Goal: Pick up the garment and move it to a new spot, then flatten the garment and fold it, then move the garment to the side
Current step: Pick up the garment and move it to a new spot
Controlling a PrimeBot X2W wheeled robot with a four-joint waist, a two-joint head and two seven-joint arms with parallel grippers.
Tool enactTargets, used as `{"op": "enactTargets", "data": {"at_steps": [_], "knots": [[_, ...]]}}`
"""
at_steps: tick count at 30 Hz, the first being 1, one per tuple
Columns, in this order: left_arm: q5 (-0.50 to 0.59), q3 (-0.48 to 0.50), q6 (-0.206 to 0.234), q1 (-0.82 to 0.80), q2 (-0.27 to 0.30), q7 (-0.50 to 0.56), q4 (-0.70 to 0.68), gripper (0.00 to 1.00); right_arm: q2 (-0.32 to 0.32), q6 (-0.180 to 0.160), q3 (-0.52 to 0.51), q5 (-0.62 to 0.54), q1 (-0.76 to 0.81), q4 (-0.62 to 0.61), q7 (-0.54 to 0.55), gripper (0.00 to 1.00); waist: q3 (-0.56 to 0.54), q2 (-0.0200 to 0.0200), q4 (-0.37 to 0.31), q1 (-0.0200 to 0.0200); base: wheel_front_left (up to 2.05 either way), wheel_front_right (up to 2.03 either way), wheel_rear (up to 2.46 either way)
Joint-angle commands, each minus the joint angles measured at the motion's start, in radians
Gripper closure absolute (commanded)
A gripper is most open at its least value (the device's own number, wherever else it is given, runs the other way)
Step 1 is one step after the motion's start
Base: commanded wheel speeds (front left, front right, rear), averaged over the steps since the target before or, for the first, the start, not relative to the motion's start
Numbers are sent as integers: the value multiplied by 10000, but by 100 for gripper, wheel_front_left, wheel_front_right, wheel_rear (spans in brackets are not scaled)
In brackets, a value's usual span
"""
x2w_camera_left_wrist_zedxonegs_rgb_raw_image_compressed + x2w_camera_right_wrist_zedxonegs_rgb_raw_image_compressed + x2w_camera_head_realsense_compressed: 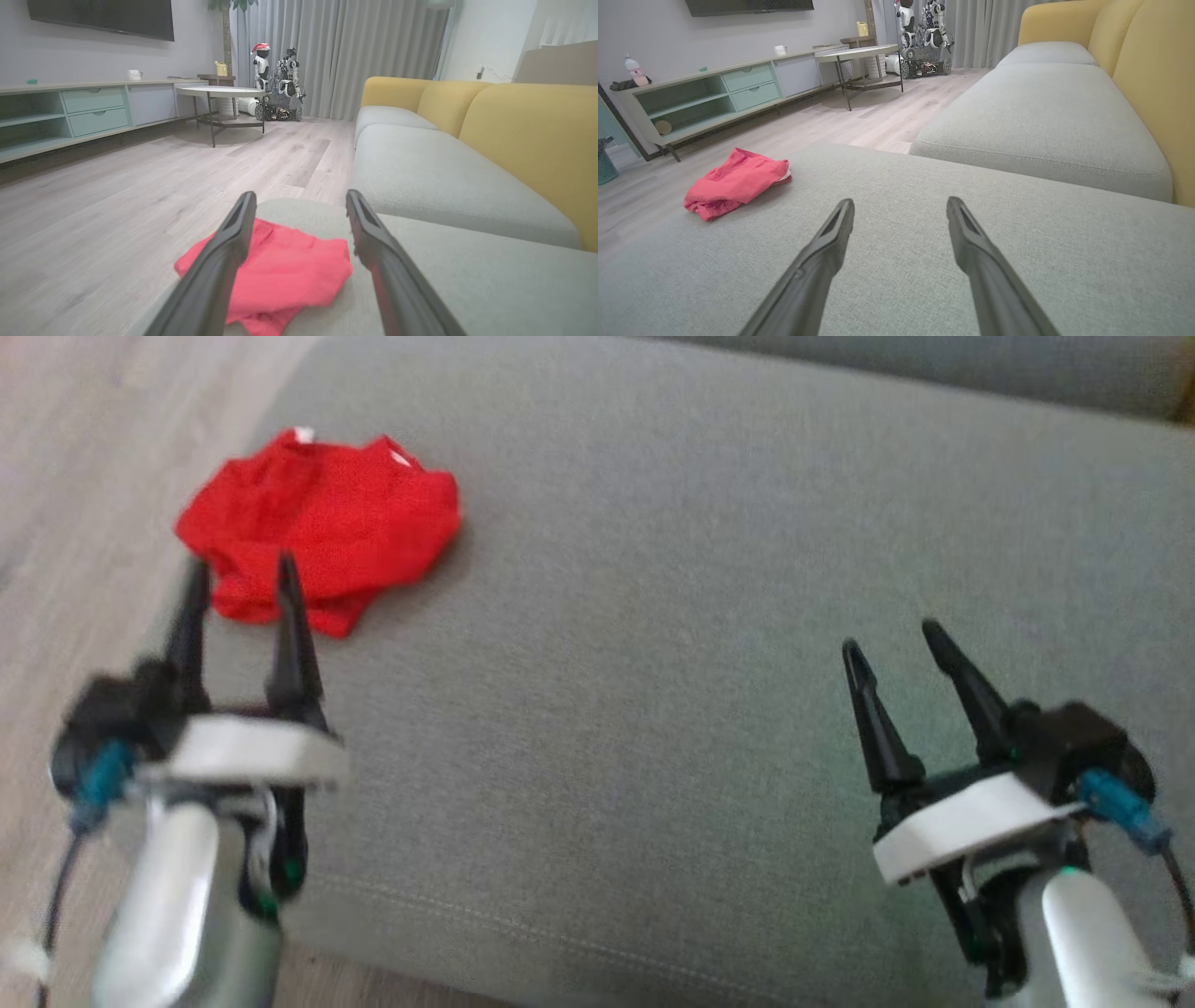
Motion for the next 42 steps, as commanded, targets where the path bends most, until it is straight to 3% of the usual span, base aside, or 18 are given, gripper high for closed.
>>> {"op": "enactTargets", "data": {"at_steps": [1, 7, 15, 22, 23, 25, 35, 42], "knots": [[-88, 521, -81, -906, 82, -116, -122, 0, -170, -9, 261, -87, -512, -501, 67, 0, 864, 0, -438, 0, 0, 0, 0], [-323, 1043, -595, -2931, 132, -118, 1582, 0, -464, -9, 354, -125, -1072, -928, 286, 0, 2200, 0, -999, 0, 0, 0, 0], [-348, 1007, -1302, -5534, 735, 75, 5974, 0, -650, -9, 425, -56, -1585, -1014, 277, 0, 3227, 0, -1570, 0, 0, 0, 0], [-455, 762, -1715, -6963, 996, 1714, 9278, 0, -671, -9, 467, 69, -1795, -837, 147, 0, 3514, 0, -1859, 0, 0, 0, 0], [-497, 763, -1754, -7109, 1012, 1868, 9555, 16, -660, -9, 456, 81, -1802, -801, 132, 0, 3516, 0, -1886, 0, 0, 0, 0], [-552, 781, -1813, -7312, 1089, 1854, 9926, 100, -626, -9, 435, 107, -1803, -715, 109, 0, 3469, 0, -1946, 0, 0, 0, 0], [-619, 1051, -1849, -7572, 1540, -65, 9580, 100, -451, -9, 239, 107, -1669, -368, -277, 0, 2459, 0, -1933, 0, 0, 0, 0], [-459, 1941, -1592, -6088, 1777, -116, 6308, 100, -282, -9, 283, 200, -1375, -109, -536, 0, 1254, 0, -2071, 0, 0, 0, 0]]}}
